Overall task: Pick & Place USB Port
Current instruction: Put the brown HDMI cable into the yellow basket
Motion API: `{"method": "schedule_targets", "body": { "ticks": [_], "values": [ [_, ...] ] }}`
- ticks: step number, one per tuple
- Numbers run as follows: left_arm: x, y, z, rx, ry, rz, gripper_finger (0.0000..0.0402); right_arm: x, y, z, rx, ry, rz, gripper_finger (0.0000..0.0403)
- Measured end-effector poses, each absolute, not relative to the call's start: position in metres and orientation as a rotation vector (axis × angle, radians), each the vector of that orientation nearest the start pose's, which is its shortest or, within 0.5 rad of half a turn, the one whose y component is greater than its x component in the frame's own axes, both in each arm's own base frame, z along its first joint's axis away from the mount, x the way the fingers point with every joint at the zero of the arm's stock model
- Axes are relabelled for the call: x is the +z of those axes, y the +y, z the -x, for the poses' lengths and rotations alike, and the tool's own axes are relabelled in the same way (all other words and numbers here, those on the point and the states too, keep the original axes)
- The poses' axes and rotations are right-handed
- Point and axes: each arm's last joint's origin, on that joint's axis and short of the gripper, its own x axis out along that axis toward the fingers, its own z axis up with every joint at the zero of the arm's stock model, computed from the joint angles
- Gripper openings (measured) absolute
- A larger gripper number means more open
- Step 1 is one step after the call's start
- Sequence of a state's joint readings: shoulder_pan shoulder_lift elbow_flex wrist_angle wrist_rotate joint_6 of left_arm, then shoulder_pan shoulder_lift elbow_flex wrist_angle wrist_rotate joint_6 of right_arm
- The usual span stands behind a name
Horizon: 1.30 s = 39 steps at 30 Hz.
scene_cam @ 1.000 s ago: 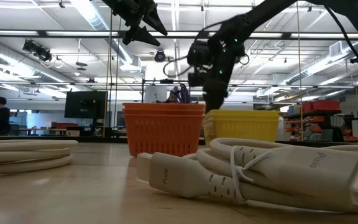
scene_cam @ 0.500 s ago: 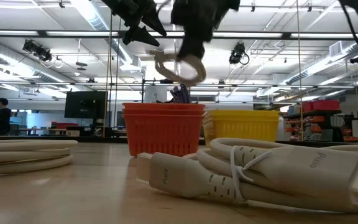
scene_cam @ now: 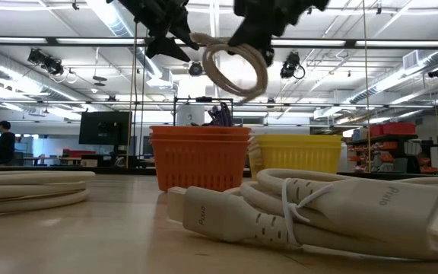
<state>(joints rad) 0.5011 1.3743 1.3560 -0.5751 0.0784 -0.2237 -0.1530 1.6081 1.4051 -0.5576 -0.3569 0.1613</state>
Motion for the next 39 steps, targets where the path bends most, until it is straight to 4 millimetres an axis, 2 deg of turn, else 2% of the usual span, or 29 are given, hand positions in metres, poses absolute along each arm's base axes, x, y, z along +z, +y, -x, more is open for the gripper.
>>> {"method": "schedule_targets", "body": {
  "ticks": [6, 10, 14, 20, 24, 39],
  "values": [
    [0.364, 0.139, -0.260, 0.452, 0.525, 0.392, 0.0227, 0.288, -0.037, -0.307, 0.013, 0.739, -0.440, 0.0024],
    [0.364, 0.139, -0.260, 0.453, 0.522, 0.395, 0.0227, 0.279, -0.031, -0.292, 0.002, 0.638, -0.517, 0.0024],
    [0.364, 0.139, -0.260, 0.457, 0.516, 0.413, 0.0227, 0.265, -0.020, -0.290, 0.031, 0.547, -0.595, 0.0024],
    [0.365, 0.139, -0.260, 0.458, 0.508, 0.421, 0.0227, 0.234, -0.003, -0.286, 0.002, 0.656, -0.631, 0.0024],
    [0.366, 0.139, -0.261, 0.459, 0.494, 0.421, 0.0227, 0.229, 0.004, -0.284, 0.004, 0.676, -0.627, 0.0024],
    [0.368, 0.139, -0.262, 0.430, 0.466, 0.458, 0.0227, 0.228, 0.004, -0.285, -0.003, 0.676, -0.620, 0.0024]
  ]
}}
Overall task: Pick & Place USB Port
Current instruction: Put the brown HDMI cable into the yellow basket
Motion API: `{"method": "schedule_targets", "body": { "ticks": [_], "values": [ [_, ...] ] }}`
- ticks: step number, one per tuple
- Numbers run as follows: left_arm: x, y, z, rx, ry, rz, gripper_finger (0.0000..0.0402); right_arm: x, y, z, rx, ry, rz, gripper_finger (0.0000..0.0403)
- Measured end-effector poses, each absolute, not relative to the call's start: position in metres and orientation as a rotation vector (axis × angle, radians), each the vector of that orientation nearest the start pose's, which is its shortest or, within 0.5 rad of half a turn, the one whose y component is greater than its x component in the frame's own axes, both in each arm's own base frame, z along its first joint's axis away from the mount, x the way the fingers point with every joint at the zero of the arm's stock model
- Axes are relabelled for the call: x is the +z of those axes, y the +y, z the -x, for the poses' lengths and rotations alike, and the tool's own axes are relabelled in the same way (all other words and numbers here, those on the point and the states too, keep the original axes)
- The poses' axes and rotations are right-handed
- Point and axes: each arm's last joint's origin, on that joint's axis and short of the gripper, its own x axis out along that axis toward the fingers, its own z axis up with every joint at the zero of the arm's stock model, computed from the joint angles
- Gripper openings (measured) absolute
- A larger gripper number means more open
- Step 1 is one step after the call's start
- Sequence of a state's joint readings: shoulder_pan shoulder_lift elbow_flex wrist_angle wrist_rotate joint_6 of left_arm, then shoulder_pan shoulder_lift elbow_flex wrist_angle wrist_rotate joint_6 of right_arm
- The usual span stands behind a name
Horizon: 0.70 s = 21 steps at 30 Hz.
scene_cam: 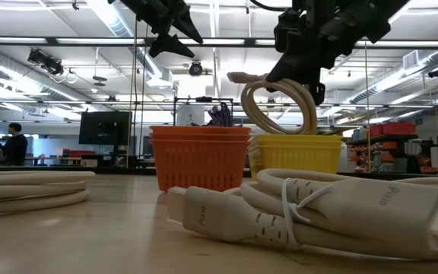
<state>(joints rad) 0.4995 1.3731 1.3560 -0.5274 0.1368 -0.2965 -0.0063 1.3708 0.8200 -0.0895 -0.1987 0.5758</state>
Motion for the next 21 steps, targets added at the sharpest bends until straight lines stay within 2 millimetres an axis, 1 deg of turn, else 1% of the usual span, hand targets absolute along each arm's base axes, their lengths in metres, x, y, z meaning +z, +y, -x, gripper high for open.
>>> {"method": "schedule_targets", "body": {
  "ticks": [4, 5, 11, 14, 17, 21],
  "values": [
    [0.3682, 0.1386, -0.2623, 0.431, 0.465, 0.460, 0.0227, 0.2277, 0.0039, -0.2848, -0.003, 0.676, -0.620, 0.0024],
    [0.3682, 0.1386, -0.2623, 0.431, 0.465, 0.460, 0.0227, 0.2277, 0.0039, -0.2849, -0.002, 0.675, -0.619, 0.0029],
    [0.3682, 0.1386, -0.2623, 0.431, 0.466, 0.460, 0.0227, 0.2279, 0.0038, -0.2849, -0.002, 0.674, -0.615, 0.0116],
    [0.3682, 0.1386, -0.2623, 0.431, 0.465, 0.461, 0.0227, 0.2285, 0.0039, -0.2853, 0.001, 0.670, -0.615, 0.0141],
    [0.3682, 0.1386, -0.2623, 0.431, 0.465, 0.462, 0.0227, 0.2291, 0.0039, -0.2858, 0.003, 0.662, -0.614, 0.0149],
    [0.3682, 0.1386, -0.2623, 0.431, 0.465, 0.462, 0.0227, 0.2296, 0.0032, -0.2863, -0.017, 0.649, -0.607, 0.0145]
  ]
}}
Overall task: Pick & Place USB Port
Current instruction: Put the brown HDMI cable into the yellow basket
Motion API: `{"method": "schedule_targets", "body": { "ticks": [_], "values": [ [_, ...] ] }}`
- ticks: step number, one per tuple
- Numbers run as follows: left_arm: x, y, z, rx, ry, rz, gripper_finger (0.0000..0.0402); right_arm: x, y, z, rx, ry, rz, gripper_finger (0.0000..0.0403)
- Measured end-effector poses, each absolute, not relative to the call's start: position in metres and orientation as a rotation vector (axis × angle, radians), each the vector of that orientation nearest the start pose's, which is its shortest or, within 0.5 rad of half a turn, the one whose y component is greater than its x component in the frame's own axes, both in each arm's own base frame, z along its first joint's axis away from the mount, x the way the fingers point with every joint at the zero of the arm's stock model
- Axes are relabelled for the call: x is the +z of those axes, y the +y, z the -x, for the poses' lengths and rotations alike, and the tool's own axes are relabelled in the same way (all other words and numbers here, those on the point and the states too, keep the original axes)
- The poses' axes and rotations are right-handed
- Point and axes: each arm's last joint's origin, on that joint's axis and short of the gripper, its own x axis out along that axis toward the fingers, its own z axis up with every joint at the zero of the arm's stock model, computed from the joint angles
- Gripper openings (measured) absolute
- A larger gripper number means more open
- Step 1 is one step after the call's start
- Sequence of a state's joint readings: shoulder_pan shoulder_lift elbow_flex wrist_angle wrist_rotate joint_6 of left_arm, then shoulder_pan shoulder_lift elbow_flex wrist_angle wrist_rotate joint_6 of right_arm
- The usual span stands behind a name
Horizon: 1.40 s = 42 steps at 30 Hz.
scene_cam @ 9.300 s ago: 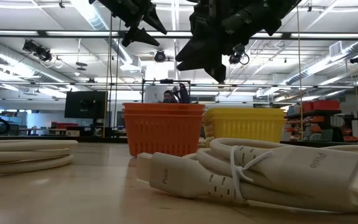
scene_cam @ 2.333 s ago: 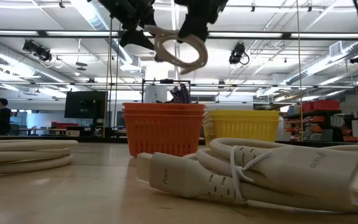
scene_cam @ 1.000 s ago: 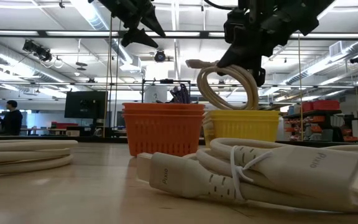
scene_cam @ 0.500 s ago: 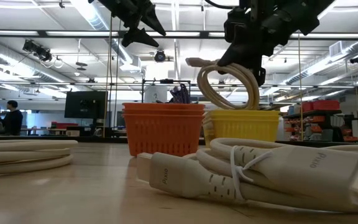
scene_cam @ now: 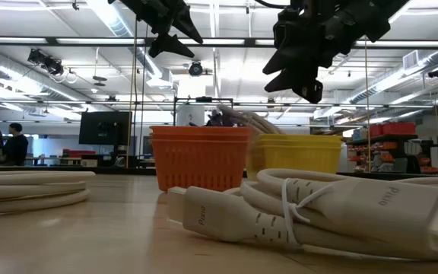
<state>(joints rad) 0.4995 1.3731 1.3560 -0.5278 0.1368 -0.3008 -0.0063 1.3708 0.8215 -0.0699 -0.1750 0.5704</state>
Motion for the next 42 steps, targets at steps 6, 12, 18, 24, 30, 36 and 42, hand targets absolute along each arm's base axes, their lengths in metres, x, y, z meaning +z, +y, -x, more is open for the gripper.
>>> {"method": "schedule_targets", "body": {
  "ticks": [6, 12, 18, 24, 30, 36, 42],
  "values": [
    [0.368, 0.139, -0.262, 0.431, 0.465, 0.463, 0.0227, 0.230, 0.002, -0.287, -0.021, 0.641, -0.582, 0.0127],
    [0.368, 0.138, -0.262, 0.416, 0.466, 0.468, 0.0227, 0.227, -0.015, -0.282, -0.029, 0.688, -0.568, 0.0115],
    [0.368, 0.134, -0.264, 0.372, 0.474, 0.475, 0.0227, 0.221, -0.023, -0.254, -0.059, 0.913, -0.561, 0.0117],
    [0.366, 0.128, -0.266, 0.350, 0.501, 0.460, 0.0227, 0.236, -0.018, -0.223, -0.055, 1.008, -0.608, 0.0142],
    [0.366, 0.122, -0.269, 0.333, 0.508, 0.444, 0.0227, 0.241, 0.006, -0.201, -0.029, 1.144, -0.674, 0.0170],
    [0.366, 0.113, -0.273, 0.303, 0.516, 0.435, 0.0227, 0.221, 0.041, -0.193, 0.018, 1.241, -0.717, 0.0185],
    [0.365, 0.106, -0.276, 0.277, 0.530, 0.429, 0.0227, 0.199, 0.062, -0.193, 0.026, 1.183, -0.830, 0.0188]
  ]
}}
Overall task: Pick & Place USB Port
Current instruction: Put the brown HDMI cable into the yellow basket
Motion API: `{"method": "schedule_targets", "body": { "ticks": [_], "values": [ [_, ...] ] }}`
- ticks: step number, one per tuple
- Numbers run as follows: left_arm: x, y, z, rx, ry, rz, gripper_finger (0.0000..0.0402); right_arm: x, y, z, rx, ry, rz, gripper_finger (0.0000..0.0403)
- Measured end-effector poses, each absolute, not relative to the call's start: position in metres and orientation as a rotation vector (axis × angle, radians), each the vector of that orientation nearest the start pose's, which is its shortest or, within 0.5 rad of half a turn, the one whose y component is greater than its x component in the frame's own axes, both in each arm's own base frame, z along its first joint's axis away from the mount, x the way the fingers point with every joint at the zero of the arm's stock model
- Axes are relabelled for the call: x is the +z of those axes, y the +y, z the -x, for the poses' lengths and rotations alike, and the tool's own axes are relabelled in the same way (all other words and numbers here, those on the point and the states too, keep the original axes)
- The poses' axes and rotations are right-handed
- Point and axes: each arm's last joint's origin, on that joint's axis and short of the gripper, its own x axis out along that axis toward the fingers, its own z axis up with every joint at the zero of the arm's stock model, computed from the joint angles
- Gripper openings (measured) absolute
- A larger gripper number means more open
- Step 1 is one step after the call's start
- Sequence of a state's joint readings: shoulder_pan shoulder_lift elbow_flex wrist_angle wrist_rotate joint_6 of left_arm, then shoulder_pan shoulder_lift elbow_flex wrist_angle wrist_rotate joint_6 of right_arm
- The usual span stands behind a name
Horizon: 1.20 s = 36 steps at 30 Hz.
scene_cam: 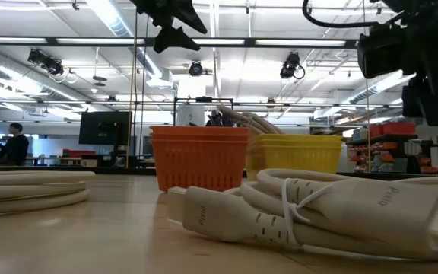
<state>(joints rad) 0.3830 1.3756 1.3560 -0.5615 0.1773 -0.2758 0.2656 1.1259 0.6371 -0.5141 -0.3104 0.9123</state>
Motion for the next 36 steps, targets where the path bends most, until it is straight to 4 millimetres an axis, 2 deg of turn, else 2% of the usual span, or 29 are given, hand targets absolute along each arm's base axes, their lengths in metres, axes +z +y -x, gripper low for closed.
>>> {"method": "schedule_targets", "body": {
  "ticks": [5, 13, 30, 33, 35, 36],
  "values": [
    [0.363, 0.100, -0.277, 0.261, 0.555, 0.429, 0.0227, 0.190, 0.074, -0.192, 0.032, 1.125, -0.885, 0.0187],
    [0.362, 0.088, -0.280, 0.233, 0.577, 0.418, 0.0227, 0.172, 0.093, -0.192, 0.028, 1.148, -0.874, 0.0180],
    [0.361, 0.072, -0.284, 0.222, 0.588, 0.414, 0.0227, 0.122, 0.104, -0.210, -0.002, 1.312, -0.803, 0.0179],
    [0.361, 0.071, -0.285, 0.222, 0.589, 0.412, 0.0227, 0.118, 0.104, -0.211, -0.014, 1.330, -0.795, 0.0158],
    [0.361, 0.071, -0.285, 0.222, 0.589, 0.412, 0.0227, 0.116, 0.104, -0.210, -0.030, 1.335, -0.782, 0.0116],
    [0.361, 0.072, -0.285, 0.223, 0.589, 0.412, 0.0227, 0.116, 0.103, -0.210, -0.034, 1.338, -0.773, 0.0082]
  ]
}}
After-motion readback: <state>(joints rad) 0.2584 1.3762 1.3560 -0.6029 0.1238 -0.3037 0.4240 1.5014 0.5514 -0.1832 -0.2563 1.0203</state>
